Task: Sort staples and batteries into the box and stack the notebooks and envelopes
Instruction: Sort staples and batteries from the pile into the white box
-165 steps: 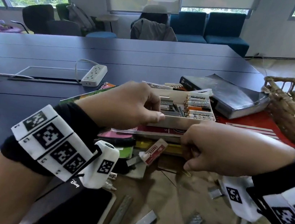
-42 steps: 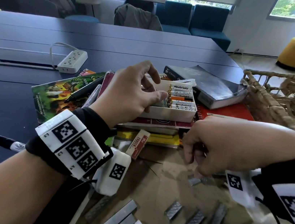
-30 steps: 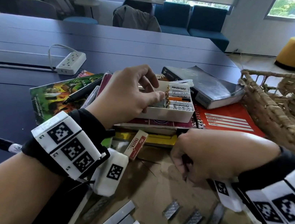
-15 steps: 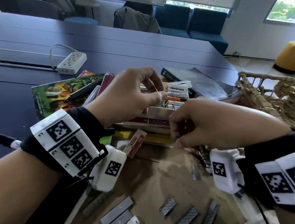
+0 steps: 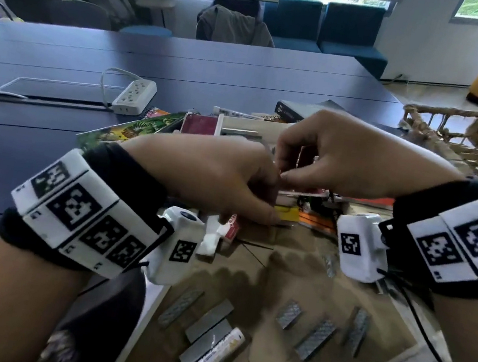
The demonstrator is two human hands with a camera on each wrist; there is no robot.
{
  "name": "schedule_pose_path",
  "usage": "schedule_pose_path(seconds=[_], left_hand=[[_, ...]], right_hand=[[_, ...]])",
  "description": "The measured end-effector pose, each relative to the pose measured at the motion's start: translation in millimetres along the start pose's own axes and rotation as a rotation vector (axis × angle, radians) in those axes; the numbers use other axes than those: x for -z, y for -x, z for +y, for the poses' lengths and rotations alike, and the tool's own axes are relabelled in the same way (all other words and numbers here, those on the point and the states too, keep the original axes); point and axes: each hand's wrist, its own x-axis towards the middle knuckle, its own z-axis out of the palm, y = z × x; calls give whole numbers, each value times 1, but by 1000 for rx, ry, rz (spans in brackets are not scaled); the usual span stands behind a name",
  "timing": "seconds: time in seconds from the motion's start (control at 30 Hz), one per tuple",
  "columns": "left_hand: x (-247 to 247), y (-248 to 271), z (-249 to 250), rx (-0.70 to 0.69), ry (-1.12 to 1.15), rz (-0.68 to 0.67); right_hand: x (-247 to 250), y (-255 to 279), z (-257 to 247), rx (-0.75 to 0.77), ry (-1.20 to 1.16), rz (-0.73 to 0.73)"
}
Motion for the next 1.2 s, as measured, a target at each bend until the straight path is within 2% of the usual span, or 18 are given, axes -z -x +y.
schedule_pose_path(seconds=[0.13, 0.27, 0.37, 0.47, 0.73, 0.87, 0.97, 1.1, 1.2], left_hand=[[-7, -5, 10, 33, -130, -113], [-13, -4, 23, 50, -236, -247], [-25, -3, 30, 114, -401, -386], [-35, -6, 36, 181, -492, -456], [-43, -12, 41, 133, -498, -589], [-41, -12, 34, 120, -384, -534], [-26, -11, 24, 90, -124, -368], [-3, -9, 7, -34, 283, -153], [4, -6, -10, -92, 539, 61]], right_hand=[[-2, 2, 1, 21, 21, 35], [8, 6, 1, 15, -3, 150], [10, 10, 0, 9, -8, 200], [9, 12, 0, -5, -2, 216], [2, 10, 2, -44, 17, 242], [1, 9, 2, -42, 35, 282], [1, 8, 2, -44, 22, 328], [-1, 7, 4, -33, -14, 459], [-1, 5, 7, -39, -26, 531]])
